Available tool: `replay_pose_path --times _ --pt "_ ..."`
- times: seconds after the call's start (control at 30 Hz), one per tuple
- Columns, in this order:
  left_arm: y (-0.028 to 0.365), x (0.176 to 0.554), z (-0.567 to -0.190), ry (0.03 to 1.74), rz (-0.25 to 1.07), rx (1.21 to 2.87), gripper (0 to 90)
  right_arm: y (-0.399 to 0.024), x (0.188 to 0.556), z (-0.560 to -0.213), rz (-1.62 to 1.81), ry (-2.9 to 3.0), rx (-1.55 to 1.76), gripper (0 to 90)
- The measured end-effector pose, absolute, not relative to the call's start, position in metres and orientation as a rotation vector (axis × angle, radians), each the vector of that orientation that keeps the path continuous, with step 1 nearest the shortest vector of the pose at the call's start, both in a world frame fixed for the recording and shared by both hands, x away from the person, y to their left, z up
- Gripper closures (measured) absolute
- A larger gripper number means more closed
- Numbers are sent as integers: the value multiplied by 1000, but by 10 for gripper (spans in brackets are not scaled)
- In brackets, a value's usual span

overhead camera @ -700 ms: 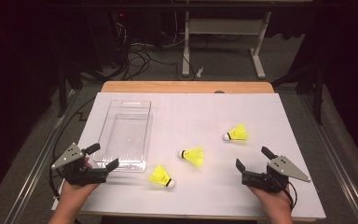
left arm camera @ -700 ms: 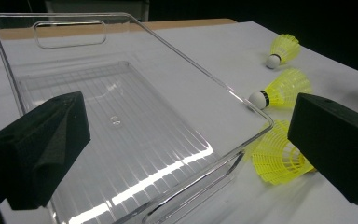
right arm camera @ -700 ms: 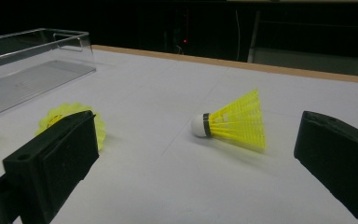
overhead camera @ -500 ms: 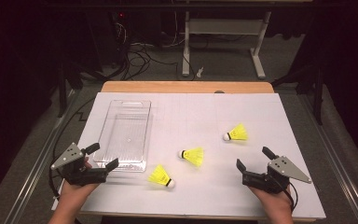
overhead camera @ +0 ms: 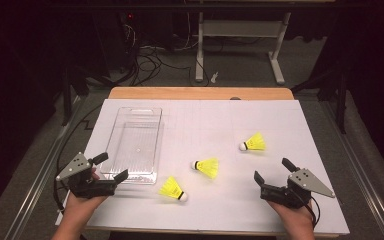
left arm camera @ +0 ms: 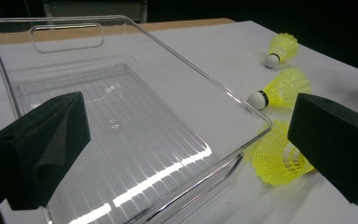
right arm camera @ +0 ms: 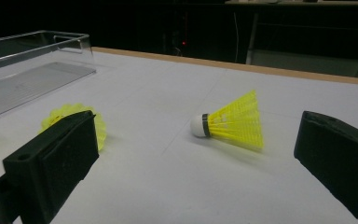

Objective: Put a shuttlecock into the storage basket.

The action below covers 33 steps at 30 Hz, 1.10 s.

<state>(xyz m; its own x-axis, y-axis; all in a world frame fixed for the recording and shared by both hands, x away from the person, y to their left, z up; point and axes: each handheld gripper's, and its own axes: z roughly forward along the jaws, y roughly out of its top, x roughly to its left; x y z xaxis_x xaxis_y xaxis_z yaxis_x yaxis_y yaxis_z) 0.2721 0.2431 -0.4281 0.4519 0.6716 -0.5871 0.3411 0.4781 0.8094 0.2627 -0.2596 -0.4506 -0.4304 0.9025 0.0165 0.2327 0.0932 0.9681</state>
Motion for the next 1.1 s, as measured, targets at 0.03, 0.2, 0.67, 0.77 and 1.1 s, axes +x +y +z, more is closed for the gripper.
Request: replay_pose_path --times 0.03,0.2,0.67,0.77,1.1 --pt "243 272 -428 1137 268 1111 2 -259 263 -451 1370 1753 1120 1" --pt "244 272 -428 1140 263 1108 2 -257 264 -451 1375 1759 1114 0" --pt "263 274 -426 1155 304 1095 2 -257 265 -452 1366 1769 1120 0" --pt "271 275 -426 1166 315 1083 2 -257 266 -453 1364 1770 1122 0" --pt "302 272 -425 1205 374 1025 2 -259 266 -453 1360 1767 1130 1"
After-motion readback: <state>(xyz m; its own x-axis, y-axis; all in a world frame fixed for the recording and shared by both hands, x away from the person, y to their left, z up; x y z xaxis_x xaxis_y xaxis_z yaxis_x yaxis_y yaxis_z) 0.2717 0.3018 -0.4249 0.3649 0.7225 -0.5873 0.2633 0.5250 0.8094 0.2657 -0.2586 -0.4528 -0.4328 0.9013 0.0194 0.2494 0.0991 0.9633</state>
